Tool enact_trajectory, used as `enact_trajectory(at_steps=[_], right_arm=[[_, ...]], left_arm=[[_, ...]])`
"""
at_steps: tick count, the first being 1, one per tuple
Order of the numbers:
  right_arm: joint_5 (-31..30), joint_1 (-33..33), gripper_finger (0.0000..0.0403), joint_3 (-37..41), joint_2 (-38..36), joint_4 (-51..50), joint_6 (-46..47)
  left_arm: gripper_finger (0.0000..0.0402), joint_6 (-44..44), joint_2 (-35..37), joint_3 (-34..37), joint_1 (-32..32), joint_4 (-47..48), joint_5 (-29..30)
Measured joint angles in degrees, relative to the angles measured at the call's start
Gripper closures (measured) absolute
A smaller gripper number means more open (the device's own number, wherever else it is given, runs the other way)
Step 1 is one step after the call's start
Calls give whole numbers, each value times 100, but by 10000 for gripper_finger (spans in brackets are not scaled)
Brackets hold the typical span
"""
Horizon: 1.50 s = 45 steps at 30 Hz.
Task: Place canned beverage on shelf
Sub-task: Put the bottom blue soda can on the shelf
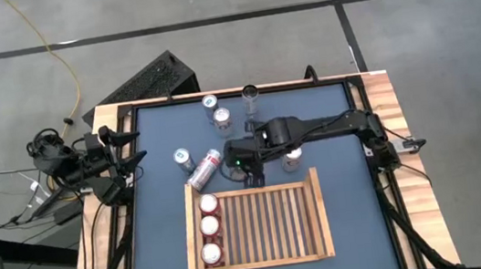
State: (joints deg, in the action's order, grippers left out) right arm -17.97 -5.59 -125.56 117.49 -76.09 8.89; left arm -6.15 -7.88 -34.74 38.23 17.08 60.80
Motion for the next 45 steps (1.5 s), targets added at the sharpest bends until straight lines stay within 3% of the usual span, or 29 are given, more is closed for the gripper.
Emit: enact_trajectory(at_steps=[13,20,24,28,34,39,45], right_arm=[[673,-220,247,2,-2,-17,1215],[658,-235,252,-20,113,603,1226],[633,-300,252,-215,499,390,1171],[600,-411,252,-910,978,-47,1072],[712,-491,253,-881,1043,-254,1278],[536,-478,276,-939,1066,-226,1360],[585,-482,338,-916,1091,-124,971]], left_arm=[[53,-15,0,0,-1,18,333],[53,-18,0,0,1,20,444],[53,-44,-2,0,0,21,446],[53,-113,-2,0,1,24,442],[53,-192,-2,34,0,3,440],[53,-214,-2,48,1,9,457],[53,-221,-2,52,1,14,459]])
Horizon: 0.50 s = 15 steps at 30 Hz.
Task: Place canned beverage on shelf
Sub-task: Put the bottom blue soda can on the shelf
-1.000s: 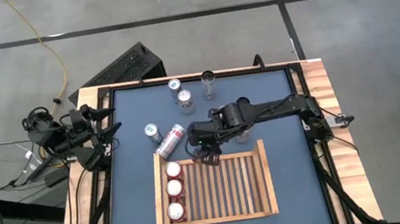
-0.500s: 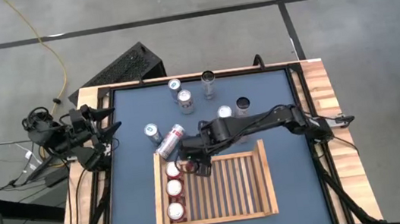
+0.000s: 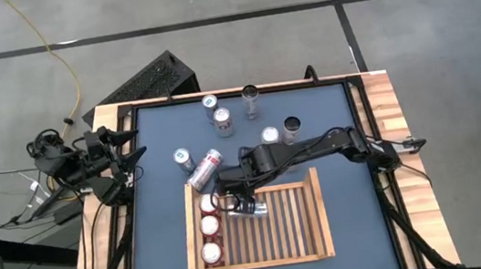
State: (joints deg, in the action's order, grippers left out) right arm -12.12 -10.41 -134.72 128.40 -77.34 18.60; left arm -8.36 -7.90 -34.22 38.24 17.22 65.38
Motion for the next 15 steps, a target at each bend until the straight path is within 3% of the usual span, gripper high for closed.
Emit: enact_trajectory(at_steps=[5,7,11,15], right_arm=[[-81,44,352,-19,-11,-223,-581],[431,105,340,-22,-31,-111,-876],[1317,166,286,-21,40,-106,-1310],[1461,79,203,13,144,-249,-2147]], left_arm=[[53,7,0,0,0,4,-4],[53,9,0,0,0,33,-17],[53,97,0,4,0,56,-19],[53,120,0,4,0,56,-22]])
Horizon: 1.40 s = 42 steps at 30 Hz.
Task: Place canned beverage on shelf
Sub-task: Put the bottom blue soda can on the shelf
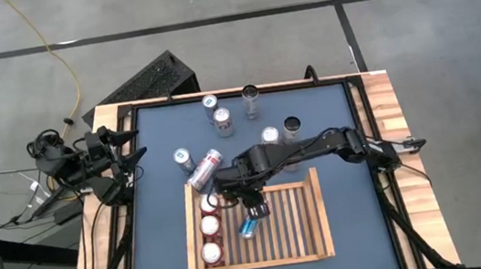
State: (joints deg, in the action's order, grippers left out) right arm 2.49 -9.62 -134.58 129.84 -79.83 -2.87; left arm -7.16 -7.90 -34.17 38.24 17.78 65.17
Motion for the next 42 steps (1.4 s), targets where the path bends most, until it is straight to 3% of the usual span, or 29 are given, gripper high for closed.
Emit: enact_trajectory(at_steps=[4,7,20,31,42], right_arm=[[5,-114,137,-15,-31,454,-480],[-1,-260,119,-13,-18,632,-602],[253,-779,117,239,225,872,-273],[-57,-1282,117,291,681,208,-1098],[-98,-1000,117,695,730,507,-1136]], left_arm=[[53,-76,0,0,-1,85,-7],[53,-160,0,0,0,264,-29],[53,-668,2,0,-2,591,-37],[53,-943,2,2,0,761,-52],[53,-1303,2,2,0,1031,-214]])
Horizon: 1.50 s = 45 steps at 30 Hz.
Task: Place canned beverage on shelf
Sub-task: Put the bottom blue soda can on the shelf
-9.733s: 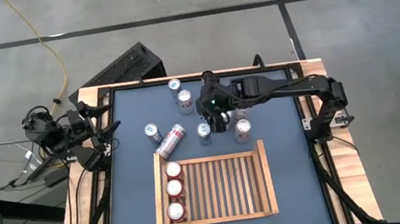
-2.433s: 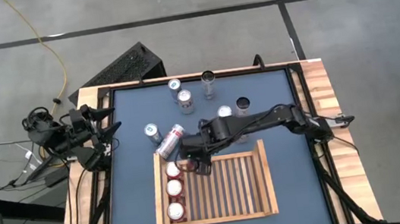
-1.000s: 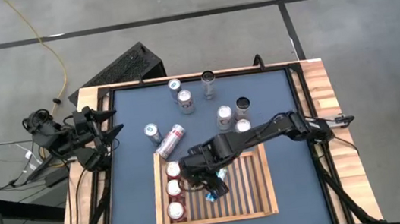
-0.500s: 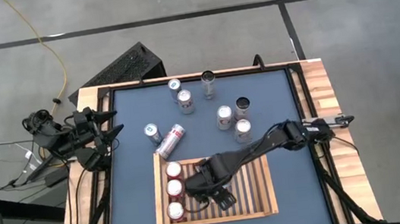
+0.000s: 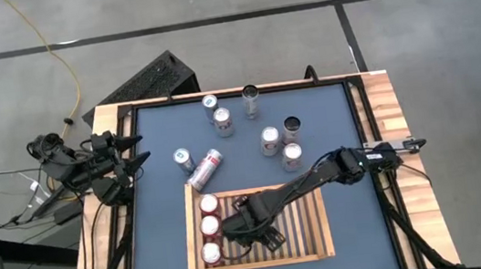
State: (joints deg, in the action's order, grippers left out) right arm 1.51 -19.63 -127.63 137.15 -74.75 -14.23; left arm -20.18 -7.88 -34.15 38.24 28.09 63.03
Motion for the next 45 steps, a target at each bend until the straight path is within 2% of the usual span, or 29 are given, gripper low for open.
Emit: enact_trajectory(at_steps=[6,11,14,20,24,31,36,40,45], right_arm=[[170,23,117,716,10,96,-316],[162,19,125,785,10,145,99],[146,47,149,786,-14,158,531],[115,200,228,787,-33,556,1547],[-24,302,244,783,-51,1035,2068],[-1212,165,207,798,-237,1223,2479],[-1977,142,208,836,-617,1088,2978],[-3038,158,209,1382,-1115,1396,3616],[-4152,189,205,2687,-1981,2943,4474]], left_arm=[[53,-2,0,0,-2,10,-105],[53,-3,0,0,-1,58,-105],[53,-37,0,0,0,84,-105],[53,-44,0,0,0,95,-103],[53,-44,0,0,0,95,-103],[53,-44,0,0,0,99,-119],[53,-44,0,0,-1,131,-123],[53,-43,0,0,-2,133,-122],[53,-44,0,0,-2,184,-121]])
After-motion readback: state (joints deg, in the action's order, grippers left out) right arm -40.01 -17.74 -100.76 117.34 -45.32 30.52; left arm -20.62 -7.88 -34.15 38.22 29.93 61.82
